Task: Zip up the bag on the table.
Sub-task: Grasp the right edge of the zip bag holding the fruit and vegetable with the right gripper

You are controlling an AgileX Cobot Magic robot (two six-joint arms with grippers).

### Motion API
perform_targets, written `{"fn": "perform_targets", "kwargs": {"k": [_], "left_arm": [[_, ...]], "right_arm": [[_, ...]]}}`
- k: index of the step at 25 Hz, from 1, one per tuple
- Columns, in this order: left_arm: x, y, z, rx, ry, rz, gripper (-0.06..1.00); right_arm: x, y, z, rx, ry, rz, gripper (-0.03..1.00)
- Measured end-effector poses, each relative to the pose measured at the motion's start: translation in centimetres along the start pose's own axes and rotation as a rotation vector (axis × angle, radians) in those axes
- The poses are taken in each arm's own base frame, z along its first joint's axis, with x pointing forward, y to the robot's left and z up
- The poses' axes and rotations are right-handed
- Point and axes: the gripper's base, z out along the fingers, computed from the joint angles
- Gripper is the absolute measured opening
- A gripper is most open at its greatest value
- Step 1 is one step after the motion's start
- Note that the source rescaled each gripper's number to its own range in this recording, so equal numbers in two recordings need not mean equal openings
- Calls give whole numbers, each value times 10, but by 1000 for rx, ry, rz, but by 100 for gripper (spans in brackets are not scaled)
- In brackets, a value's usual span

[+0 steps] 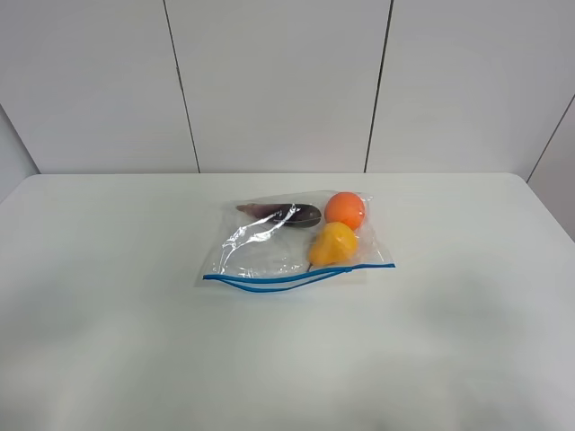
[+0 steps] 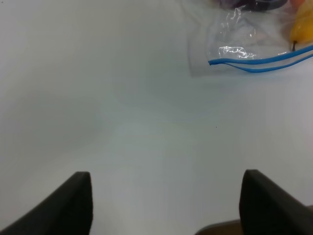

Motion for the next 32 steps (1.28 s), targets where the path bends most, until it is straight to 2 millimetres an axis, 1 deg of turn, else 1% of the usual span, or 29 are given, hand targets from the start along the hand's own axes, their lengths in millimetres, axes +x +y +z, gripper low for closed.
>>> {"fn": "perform_targets", "kwargs": {"k": [22,26,29,32], "left_arm": [[0,0,0,-1,0,0,100],[0,0,0,-1,0,0,100],[0,0,0,-1,0,0,100],[0,0,0,-1,0,0,100]], "right_arm": [[-1,0,-1,-2,-4,2,84],[-12,-1,-4,20,-10,-12,84],[-26,-1,0,40,6,-26,84],[-40,0,8,42,-2,-35,84]]}}
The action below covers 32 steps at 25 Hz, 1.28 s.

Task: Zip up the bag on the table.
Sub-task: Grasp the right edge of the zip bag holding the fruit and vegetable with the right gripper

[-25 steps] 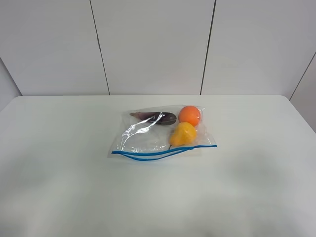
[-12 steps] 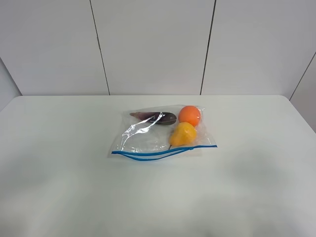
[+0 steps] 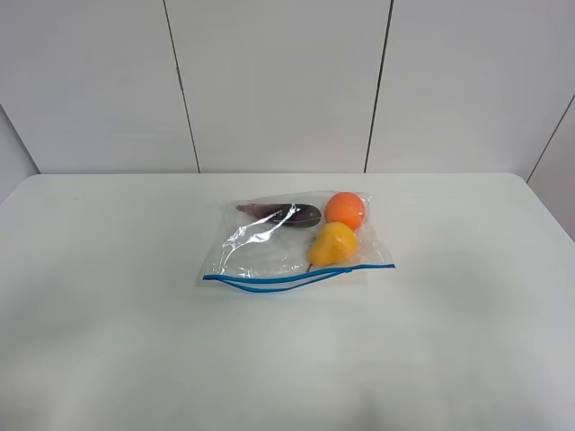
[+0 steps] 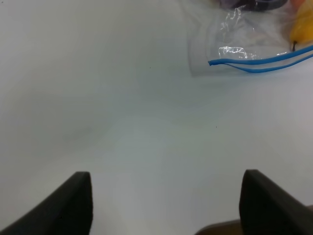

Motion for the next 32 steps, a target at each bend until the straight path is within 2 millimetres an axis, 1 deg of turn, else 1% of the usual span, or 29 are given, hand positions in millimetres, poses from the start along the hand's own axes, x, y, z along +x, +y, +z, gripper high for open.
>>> {"fn": "perform_targets", "kwargs": {"k": [2,6,11,14,15,16,21,22,28,29,32], "left_arm": [[0,0,0,0,0,0,100],[0,0,0,0,0,0,100],[0,0,0,0,0,0,100],[0,0,0,0,0,0,100],[0,0,0,0,0,0,100],[0,0,0,-1,0,0,100],[0,0,0,-1,0,0,100],[0,0,0,-1,0,0,100],[0,0,0,-1,0,0,100],[0,0,0,-1,0,0,100],[0,0,0,-1,0,0,100]], "right_arm": [[-8,1,8,-3,-8,-4,84],[-22,5,31,-8,-2,-7,84],[-38,10,68,-27,27,68,84],[-43,16,91,-56,55,131,84],[-44,18,99,-68,64,156,82],[-45,21,115,-80,90,193,80],[-40,26,157,-90,181,284,78],[-36,28,167,-87,215,307,78],[-16,33,215,-63,381,387,78],[-16,33,215,-63,381,387,78],[-14,36,237,-64,437,390,77]]}}
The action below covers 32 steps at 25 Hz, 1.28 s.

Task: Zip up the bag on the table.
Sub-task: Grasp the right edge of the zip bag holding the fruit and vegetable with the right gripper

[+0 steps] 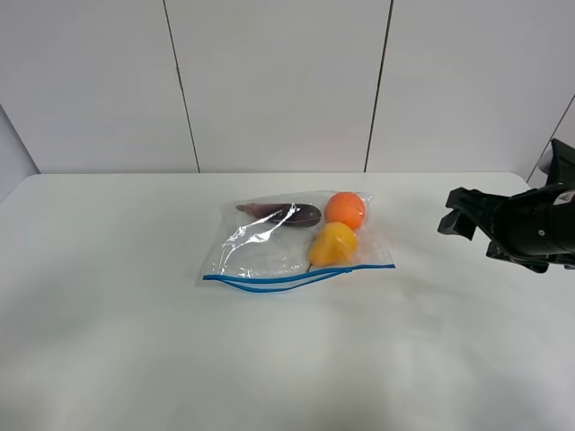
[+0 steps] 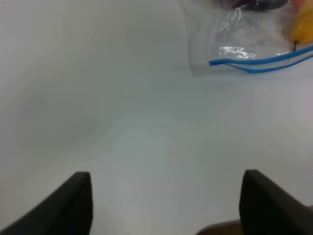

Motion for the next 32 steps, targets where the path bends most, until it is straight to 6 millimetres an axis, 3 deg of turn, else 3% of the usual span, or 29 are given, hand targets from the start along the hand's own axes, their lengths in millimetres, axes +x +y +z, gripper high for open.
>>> {"fn": "perform_targets", "kwargs": {"k": [7,20,28,32], "left_arm": [[0,0,0,0,0,0,100],[0,0,0,0,0,0,100],[0,0,0,0,0,0,100],[0,0,0,0,0,0,100]], "right_arm": [[-17,12,41,-22,121,49,75],[-7,13,110,-57,378,53,74],[1,14,130,-115,434,77,68],[1,16,133,-149,419,63,53]]}}
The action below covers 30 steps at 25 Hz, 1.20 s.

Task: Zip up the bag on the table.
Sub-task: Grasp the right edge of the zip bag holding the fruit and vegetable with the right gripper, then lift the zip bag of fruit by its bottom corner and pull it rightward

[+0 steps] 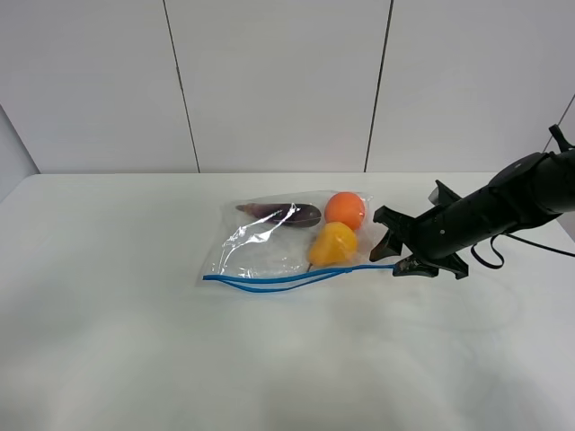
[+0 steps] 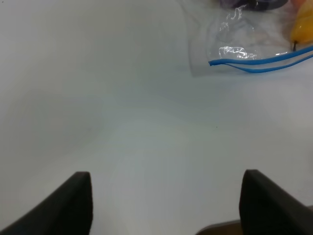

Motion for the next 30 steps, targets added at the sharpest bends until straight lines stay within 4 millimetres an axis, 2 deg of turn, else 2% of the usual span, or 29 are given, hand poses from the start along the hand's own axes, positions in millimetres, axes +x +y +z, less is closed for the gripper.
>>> {"fn": "perform_targets", "kwargs": {"k": [6,9,15,19,30], "left_arm": [[0,0,0,0,0,0,100],[0,0,0,0,0,0,100],[0,0,0,0,0,0,100],[0,0,0,0,0,0,100],[0,0,0,0,0,0,100]], "right_arm": [[-1,2,0,-18,-14,2,12],[-2,2,0,-16,-22,4,2],[-4,1,0,-4,-44,-14,0],[-3,1,0,-12,-28,-88,0],[1,5,0,-54,11,-116,0]]}}
